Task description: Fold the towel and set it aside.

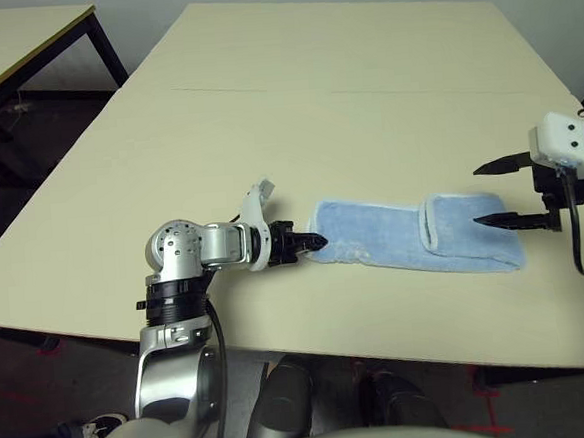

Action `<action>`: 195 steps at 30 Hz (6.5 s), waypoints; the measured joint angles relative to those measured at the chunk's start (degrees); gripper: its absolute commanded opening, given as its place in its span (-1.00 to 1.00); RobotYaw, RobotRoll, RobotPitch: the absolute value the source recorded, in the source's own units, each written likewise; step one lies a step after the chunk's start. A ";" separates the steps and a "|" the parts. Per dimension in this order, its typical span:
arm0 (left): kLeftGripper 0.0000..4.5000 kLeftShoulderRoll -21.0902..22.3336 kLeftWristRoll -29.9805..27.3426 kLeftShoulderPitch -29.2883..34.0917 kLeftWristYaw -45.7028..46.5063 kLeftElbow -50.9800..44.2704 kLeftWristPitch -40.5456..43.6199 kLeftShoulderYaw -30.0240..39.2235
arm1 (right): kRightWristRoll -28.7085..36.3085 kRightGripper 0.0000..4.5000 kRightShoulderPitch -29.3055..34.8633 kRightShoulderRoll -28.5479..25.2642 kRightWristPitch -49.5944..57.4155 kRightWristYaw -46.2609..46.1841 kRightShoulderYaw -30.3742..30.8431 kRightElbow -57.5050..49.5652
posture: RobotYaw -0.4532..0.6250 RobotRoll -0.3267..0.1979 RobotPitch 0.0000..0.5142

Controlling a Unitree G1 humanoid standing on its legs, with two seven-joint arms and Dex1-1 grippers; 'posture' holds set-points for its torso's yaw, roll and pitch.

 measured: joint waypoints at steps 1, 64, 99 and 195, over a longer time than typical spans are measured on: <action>-0.96 0.75 0.55 -0.05 -0.73 0.06 0.00 0.24 | 0.00 1.00 -0.04 0.00 0.00 0.00 0.00 0.16 | 0.16 0.25 -0.44; -0.88 -4.15 14.49 -26.49 -37.38 16.17 -18.90 -33.18 | 5.88 1.00 7.55 -5.61 8.30 3.62 -4.86 -5.47 | 0.06 0.25 -0.49; 0.99 -3.97 22.02 -28.34 -43.09 5.38 -19.36 -40.30 | 5.56 1.00 2.25 -4.56 7.58 5.02 -0.82 -1.81 | 0.12 0.25 -0.50; -0.99 11.40 15.44 -15.47 -39.28 3.29 -3.18 -20.77 | 6.83 1.00 9.49 -6.95 9.23 4.28 -6.40 -6.26 | 0.06 0.25 -0.52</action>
